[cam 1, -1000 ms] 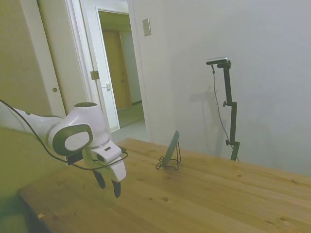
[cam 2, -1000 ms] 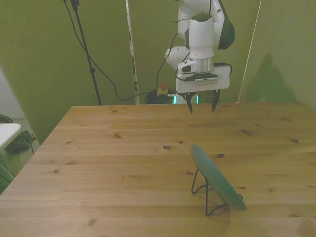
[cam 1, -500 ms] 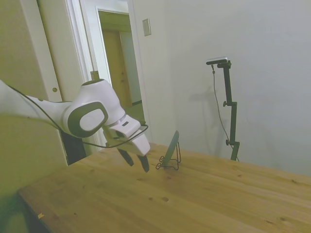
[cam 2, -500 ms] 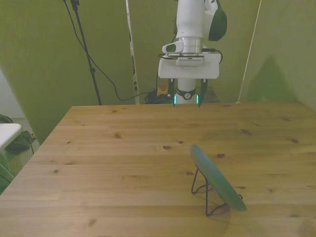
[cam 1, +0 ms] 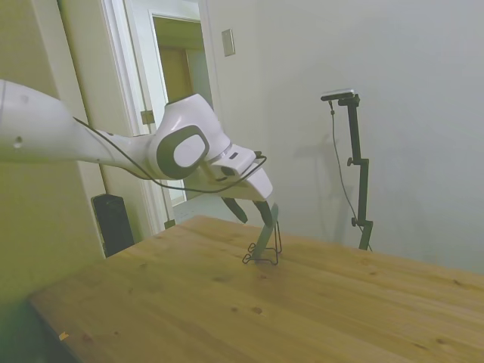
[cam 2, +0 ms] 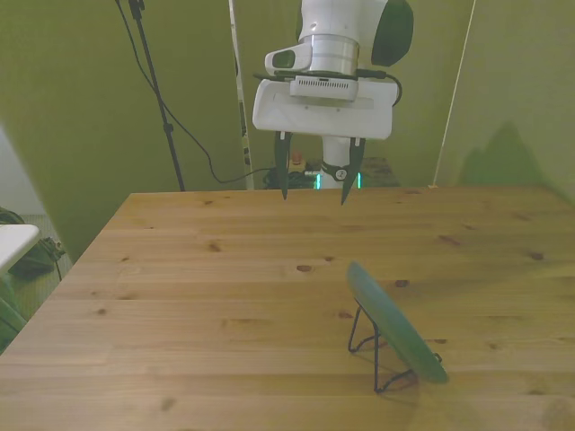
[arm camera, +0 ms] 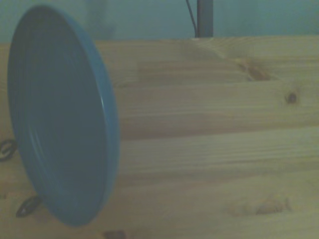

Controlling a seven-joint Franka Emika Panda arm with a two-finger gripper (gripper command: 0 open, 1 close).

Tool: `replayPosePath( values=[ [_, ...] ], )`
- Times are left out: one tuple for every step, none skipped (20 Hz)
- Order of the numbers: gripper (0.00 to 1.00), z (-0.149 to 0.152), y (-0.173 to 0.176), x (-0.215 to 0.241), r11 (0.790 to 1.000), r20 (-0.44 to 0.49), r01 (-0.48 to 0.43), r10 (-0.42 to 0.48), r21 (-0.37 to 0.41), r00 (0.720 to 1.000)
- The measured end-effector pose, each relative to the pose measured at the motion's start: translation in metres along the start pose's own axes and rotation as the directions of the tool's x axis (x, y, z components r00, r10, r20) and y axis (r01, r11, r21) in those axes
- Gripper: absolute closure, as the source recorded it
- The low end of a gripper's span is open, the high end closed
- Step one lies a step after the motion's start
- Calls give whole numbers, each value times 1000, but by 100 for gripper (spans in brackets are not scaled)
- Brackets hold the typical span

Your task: Unload the plate

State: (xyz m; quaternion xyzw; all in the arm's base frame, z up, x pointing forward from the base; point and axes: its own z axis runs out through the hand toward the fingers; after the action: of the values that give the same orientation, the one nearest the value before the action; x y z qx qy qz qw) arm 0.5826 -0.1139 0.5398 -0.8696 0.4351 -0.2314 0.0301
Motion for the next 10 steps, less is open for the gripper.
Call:
replayPosePath(
  values=[
    [0,5,-7,6,1000,-1,1,-1,0,1000],
    [0,10,-13,10,1000,5,4,-4,-4,1000],
    [0,19,-29,16,1000,19,12,-12,-17,1000],
    [0,18,-29,17,1000,20,12,-12,-18,1000],
    [0,20,-30,15,1000,22,15,-15,-20,1000],
    [0,22,-33,14,1000,24,20,-19,-22,1000],
    [0,25,-38,13,999,24,23,-23,-22,999],
    [0,28,-44,13,999,21,28,-27,-21,999],
    [0,30,-52,13,999,17,31,-31,-24,999],
    [0,32,-61,13,999,13,36,-36,-28,999]
  ],
)
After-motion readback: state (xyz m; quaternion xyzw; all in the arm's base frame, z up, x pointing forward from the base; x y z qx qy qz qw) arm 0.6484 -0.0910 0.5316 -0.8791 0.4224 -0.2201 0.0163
